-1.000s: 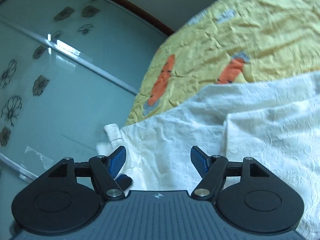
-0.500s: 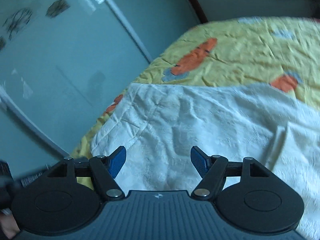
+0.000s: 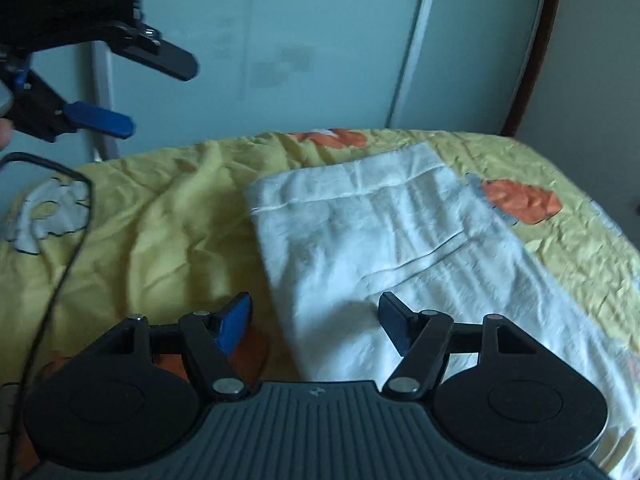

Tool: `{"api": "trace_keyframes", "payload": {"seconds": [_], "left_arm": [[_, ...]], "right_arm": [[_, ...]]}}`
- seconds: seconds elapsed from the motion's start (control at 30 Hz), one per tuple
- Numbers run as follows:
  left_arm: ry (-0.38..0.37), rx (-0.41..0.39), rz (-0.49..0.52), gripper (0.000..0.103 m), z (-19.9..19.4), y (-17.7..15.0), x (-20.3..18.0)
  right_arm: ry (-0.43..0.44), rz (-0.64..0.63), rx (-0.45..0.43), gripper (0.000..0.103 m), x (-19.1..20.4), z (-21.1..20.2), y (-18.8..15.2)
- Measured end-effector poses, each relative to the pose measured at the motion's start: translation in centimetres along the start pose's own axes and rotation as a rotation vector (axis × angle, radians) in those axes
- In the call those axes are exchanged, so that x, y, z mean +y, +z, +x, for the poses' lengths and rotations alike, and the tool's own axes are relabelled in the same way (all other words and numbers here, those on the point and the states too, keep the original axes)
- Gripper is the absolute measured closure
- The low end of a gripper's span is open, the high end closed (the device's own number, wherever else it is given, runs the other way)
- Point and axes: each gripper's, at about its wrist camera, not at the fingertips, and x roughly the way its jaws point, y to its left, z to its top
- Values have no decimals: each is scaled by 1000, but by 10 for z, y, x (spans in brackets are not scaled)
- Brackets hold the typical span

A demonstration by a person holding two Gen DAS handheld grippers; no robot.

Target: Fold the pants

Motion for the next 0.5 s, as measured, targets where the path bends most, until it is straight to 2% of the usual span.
{"api": "trace_keyframes", "payload": {"seconds": [0.13, 0.27, 0.33, 0.37, 0.43, 0.5], "left_arm": [[-23, 20, -17, 24, 3, -3, 2], [-49, 40, -11, 23, 11, -9, -5], [-73, 67, -7, 23, 16, -12, -10], [-76, 70, -15, 23, 18, -13, -12], [-85, 75, -38, 23, 24, -14, -16], [-101, 93, -90, 23, 33, -12, -19]], "right_arm": [[-21, 12, 11, 34, -2, 19, 12], [-53, -26, -19, 35, 10, 29, 18], [-34, -5, -25, 68, 7, 27, 20], [-19, 20, -35, 71, 2, 24, 20], [10, 100, -56, 82, -12, 17, 20], [33, 181, -85, 84, -24, 8, 19]]}}
